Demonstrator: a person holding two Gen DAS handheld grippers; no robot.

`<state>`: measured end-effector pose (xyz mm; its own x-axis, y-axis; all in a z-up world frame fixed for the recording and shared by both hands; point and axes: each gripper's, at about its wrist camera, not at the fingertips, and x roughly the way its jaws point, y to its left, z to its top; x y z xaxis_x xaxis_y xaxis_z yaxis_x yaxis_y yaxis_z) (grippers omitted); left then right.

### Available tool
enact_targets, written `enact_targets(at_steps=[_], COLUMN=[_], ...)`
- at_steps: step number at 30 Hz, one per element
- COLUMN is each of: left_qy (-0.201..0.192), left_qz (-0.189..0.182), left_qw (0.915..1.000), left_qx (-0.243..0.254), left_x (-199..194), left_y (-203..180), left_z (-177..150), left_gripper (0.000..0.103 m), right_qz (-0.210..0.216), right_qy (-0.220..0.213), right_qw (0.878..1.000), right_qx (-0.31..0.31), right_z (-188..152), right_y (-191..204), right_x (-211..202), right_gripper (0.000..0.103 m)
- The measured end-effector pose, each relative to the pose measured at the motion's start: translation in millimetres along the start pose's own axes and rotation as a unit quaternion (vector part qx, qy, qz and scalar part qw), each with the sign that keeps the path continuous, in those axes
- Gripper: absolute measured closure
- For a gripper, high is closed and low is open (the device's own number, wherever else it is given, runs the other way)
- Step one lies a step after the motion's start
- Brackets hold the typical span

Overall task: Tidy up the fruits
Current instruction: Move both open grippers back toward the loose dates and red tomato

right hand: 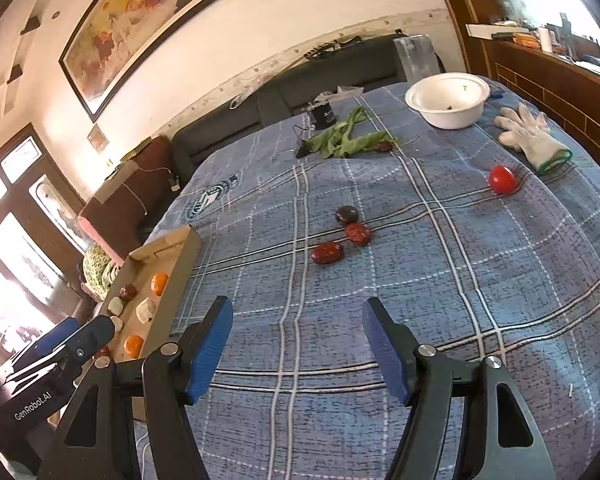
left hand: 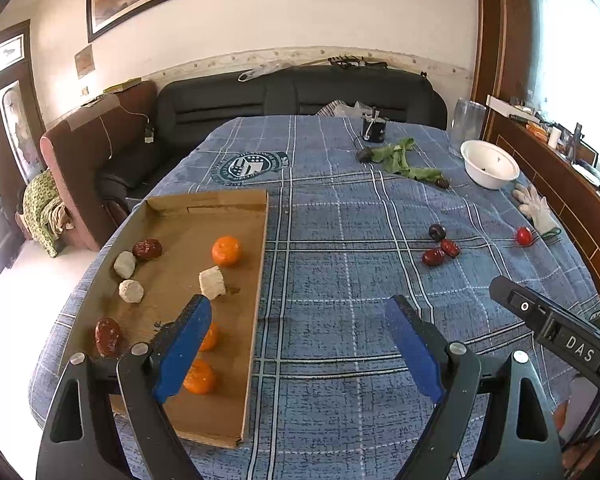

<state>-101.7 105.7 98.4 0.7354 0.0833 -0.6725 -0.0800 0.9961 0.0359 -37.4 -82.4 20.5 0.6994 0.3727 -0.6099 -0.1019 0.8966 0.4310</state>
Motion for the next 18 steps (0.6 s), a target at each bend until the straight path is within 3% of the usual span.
enact_targets(at_steps=[13, 18], left_qy=[0.026, 0.046], left_qz=[-0.018, -0.034], left_qw=[0.9994, 0.9984], left_qx=[0.012, 0.003], left_x=[22, 38], left_y=[-12, -12], left_z=[-2, -5], left_gripper=[0.015, 0.015], right_qz=[-0.021, -0.066], right_qy=[0.013, 0.018], right_qw=[1.0, 0.998], right_qx=[0.007, 0.01], right_z=[-2, 3], right_y=[-30, -63], right_x=[2, -6], right_gripper=[0.031, 0.031])
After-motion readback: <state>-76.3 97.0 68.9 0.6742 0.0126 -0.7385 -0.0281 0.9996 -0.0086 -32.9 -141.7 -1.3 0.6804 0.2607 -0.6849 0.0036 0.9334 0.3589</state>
